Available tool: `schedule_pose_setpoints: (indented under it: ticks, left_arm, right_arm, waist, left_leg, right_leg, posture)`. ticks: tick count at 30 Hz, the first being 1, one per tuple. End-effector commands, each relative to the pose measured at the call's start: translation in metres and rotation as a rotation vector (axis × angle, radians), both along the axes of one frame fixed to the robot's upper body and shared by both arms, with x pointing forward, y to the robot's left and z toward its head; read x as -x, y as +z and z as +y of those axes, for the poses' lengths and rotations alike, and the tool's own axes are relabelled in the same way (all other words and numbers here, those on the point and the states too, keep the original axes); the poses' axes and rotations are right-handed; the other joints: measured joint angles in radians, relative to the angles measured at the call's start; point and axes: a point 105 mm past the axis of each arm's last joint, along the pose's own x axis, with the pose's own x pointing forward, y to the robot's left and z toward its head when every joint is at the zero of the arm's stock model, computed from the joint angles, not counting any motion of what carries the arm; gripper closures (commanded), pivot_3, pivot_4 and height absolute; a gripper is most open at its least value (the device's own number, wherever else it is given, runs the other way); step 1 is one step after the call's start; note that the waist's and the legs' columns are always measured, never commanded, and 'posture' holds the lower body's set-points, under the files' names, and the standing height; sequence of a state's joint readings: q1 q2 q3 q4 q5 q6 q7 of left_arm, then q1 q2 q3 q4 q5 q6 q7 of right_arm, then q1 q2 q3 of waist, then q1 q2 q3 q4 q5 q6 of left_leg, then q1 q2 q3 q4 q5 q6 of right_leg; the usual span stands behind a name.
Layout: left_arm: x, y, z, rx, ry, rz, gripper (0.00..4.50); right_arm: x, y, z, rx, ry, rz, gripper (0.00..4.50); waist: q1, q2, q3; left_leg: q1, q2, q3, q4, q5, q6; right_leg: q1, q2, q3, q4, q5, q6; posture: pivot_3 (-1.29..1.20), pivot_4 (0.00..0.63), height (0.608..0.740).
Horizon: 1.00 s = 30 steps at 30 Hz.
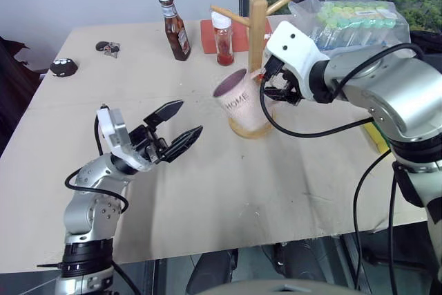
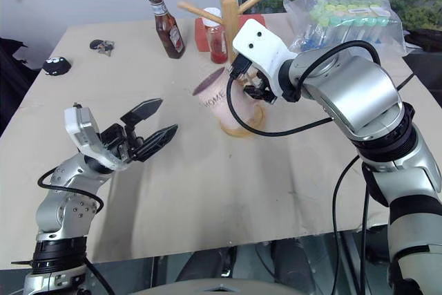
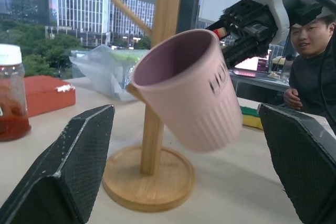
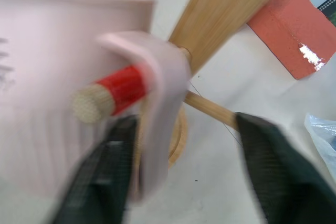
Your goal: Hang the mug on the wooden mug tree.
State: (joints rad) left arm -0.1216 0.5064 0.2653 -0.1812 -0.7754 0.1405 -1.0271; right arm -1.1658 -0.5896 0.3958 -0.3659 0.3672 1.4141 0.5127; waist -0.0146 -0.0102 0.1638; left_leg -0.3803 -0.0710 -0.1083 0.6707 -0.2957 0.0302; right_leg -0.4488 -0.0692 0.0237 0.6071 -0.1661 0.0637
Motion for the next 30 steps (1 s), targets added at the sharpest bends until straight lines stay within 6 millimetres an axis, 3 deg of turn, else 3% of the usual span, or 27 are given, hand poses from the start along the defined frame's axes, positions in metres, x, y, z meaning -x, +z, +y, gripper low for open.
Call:
schedule_pose_setpoints:
  ticks: [1, 7, 12, 18, 21, 27, 30]
  left_arm:
    - [0.000, 0.009, 0.001, -0.003, 0.006, -0.037, 0.00]
    - [0.003, 0.011, -0.004, -0.010, -0.005, -0.045, 0.00]
    - [0.010, 0.008, -0.012, -0.058, -0.031, -0.030, 0.00]
    - [0.011, -0.031, -0.023, -0.175, 0.067, 0.163, 0.00]
    - [0.017, -0.053, -0.029, -0.235, 0.099, 0.254, 0.00]
    - [0.026, -0.095, -0.039, -0.333, 0.198, 0.347, 0.00]
    - [0.028, -0.103, -0.040, -0.353, 0.212, 0.353, 0.00]
  right_arm:
    - [0.001, 0.020, -0.002, -0.037, -0.001, -0.066, 0.04]
    - [0.004, 0.015, -0.036, -0.073, -0.034, -0.013, 0.04]
    - [0.028, 0.002, -0.075, -0.240, 0.017, 0.106, 0.04]
    - [0.058, -0.050, -0.120, -0.396, -0.008, 0.089, 0.04]
    - [0.070, -0.069, -0.124, -0.567, 0.024, 0.030, 0.04]
    - [0.075, -0.154, -0.151, -0.696, -0.091, 0.083, 0.04]
    - [0.073, -0.174, -0.157, -0.722, -0.099, 0.064, 0.04]
  waist:
    - [0.000, 0.000, 0.000]
    - [0.008, -0.001, -0.001]
    - [0.004, -0.001, -0.001]
    - [0.012, -0.003, -0.002]
    - [0.010, -0.005, -0.004]
    - [0.004, -0.004, -0.003]
    - [0.002, -0.001, -0.001]
  left_leg:
    - [0.000, 0.000, 0.000, 0.000, 0.000, 0.000]
    - [-0.001, -0.001, -0.002, 0.000, 0.000, 0.000]
    - [-0.001, -0.002, -0.001, 0.000, 0.000, 0.000]
    - [0.000, -0.001, 0.001, 0.000, 0.000, 0.000]
    - [0.003, 0.001, 0.003, -0.001, 0.000, 0.000]
    - [0.022, 0.003, 0.006, -0.001, -0.003, 0.005]
    - [0.032, 0.004, 0.008, -0.001, -0.003, 0.005]
  right_leg:
    - [0.000, 0.000, 0.000, 0.000, 0.000, 0.000]
    - [0.000, -0.001, -0.002, -0.001, 0.000, 0.000]
    - [0.000, -0.001, -0.001, -0.001, 0.000, 0.000]
    - [0.001, -0.001, 0.001, 0.000, 0.000, 0.000]
    - [0.002, 0.000, 0.002, 0.002, 0.000, 0.000]
    - [0.019, 0.003, 0.005, 0.000, 0.000, 0.000]
    - [0.028, 0.004, 0.004, 0.000, -0.003, 0.003]
  posture:
    - [0.00, 0.150, 0.737]
    - [0.00, 0.150, 0.737]
    - [0.00, 0.150, 0.737]
    - [0.00, 0.150, 0.737]
    - [0.00, 0.150, 0.737]
    - [0.00, 0.150, 0.737]
    - [0.00, 0.150, 0.737]
